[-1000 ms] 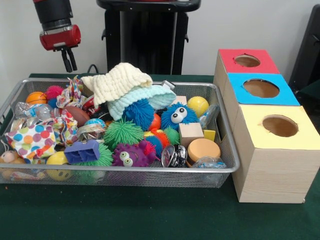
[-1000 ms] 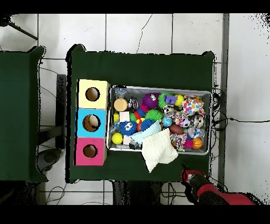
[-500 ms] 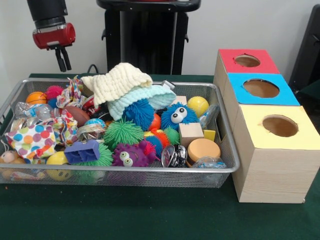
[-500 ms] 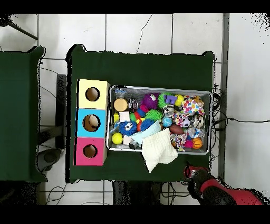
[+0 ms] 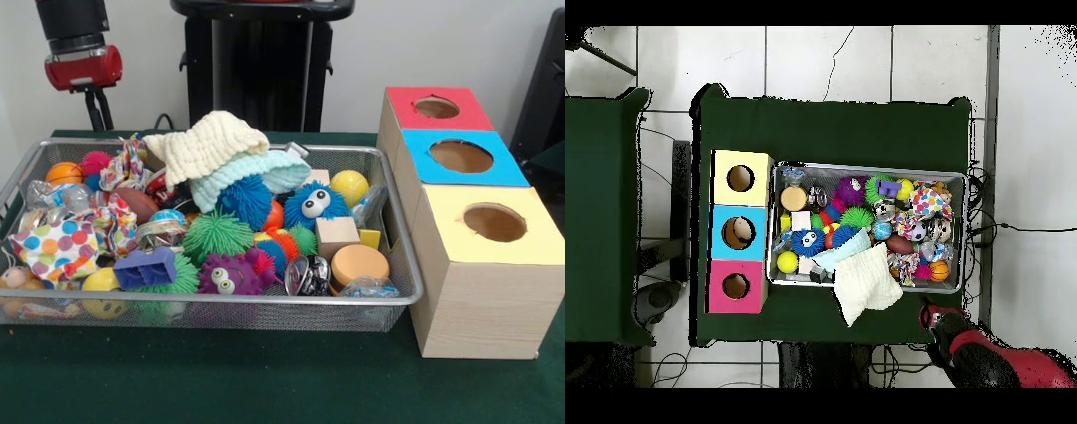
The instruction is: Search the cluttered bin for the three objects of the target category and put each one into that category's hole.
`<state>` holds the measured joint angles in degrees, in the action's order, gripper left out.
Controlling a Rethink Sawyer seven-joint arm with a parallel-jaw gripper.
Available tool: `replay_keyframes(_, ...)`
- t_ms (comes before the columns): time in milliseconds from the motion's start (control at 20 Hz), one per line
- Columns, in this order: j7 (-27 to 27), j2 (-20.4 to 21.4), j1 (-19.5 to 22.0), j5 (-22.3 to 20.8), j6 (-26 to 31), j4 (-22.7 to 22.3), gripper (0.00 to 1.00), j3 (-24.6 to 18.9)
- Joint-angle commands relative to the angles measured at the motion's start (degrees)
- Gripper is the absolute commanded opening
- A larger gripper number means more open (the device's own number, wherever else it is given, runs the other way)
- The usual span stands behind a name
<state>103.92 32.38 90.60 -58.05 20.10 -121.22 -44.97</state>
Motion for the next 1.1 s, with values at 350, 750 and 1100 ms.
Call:
replay_keyframes(350, -2.5, 1.8, -4.0, -1.2, -0.7, 7.1, 0.0, 0.8)
replay_keyframes(750, -1.5, 2.9, -5.3, -2.8, -2.0, 6.4, 0.0, 2.1)
replay_keyframes(1100, -1.3, 3.1, -5.9, -2.9, -2.7, 6.4, 0.0, 2.5)
